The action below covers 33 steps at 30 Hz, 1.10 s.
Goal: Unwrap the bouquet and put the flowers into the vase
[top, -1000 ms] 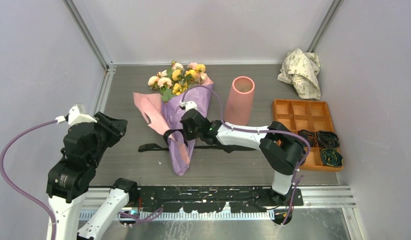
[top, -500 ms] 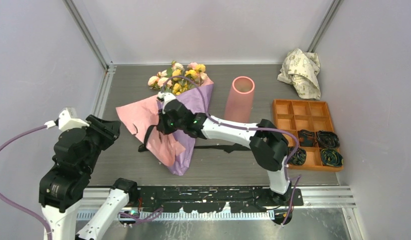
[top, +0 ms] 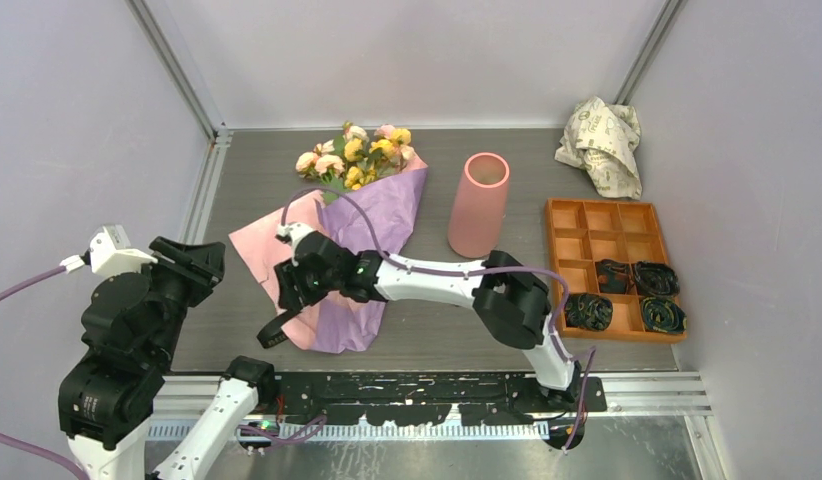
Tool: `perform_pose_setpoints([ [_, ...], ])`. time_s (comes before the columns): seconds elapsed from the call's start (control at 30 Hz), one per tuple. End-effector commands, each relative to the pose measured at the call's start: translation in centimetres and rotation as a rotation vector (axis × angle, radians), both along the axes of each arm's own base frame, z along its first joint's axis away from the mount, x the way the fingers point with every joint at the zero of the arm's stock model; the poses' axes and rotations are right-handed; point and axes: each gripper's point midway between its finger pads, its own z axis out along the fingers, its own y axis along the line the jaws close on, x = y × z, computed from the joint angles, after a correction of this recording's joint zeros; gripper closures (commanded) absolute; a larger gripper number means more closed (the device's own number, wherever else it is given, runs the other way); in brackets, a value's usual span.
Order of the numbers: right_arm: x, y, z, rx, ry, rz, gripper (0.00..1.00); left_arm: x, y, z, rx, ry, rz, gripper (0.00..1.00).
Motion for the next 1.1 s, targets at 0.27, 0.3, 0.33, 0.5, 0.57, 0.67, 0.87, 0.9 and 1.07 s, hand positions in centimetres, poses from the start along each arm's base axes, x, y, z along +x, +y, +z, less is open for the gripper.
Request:
perform_pose_setpoints([
  [0.27, 11.0, -10.6, 3.1, -0.221, -0.190, -0.401, 0.44, 1.3, -0.6, -1.6, 0.004, 0.035, -0.016, 0.55],
  [0.3, 11.7, -10.9, 2.2, -0.256, -0.176, -0.415, 0.44, 1.4, -0.7, -2.0, 0.003, 0.044, -0.018, 0.55],
  [0.33, 12.1, -11.1, 1.4, -0.284, -0.168, -0.419, 0.44, 1.5, -0.8, -2.3, 0.003, 0.050, -0.017, 0.55],
  [0.5, 13.5, -10.2, -1.3, -0.339, -0.167, -0.412, 0.44, 2.1, -1.3, -3.5, 0.005, 0.090, -0.035, 0.56],
  [0.57, 13.9, -9.7, -1.6, -0.346, -0.164, -0.408, 0.45, 2.4, -1.5, -3.9, 0.004, 0.100, -0.044, 0.56],
  [0.67, 14.0, -9.0, -2.4, -0.363, -0.154, -0.396, 0.46, 2.7, -1.7, -4.4, 0.004, 0.111, -0.050, 0.55],
  [0.87, 14.1, -9.3, -3.9, -0.400, -0.144, -0.396, 0.82, 3.1, -1.9, -5.2, 0.008, 0.126, -0.053, 0.55],
  [0.9, 14.2, -9.7, -4.0, -0.415, -0.150, -0.409, 0.92, 3.2, -2.0, -5.3, 0.007, 0.128, -0.056, 0.56],
  [1.07, 14.2, -13.4, -2.5, -0.457, -0.211, -0.499, 0.99, 4.1, -2.9, -6.6, -0.011, 0.157, -0.089, 0.56],
])
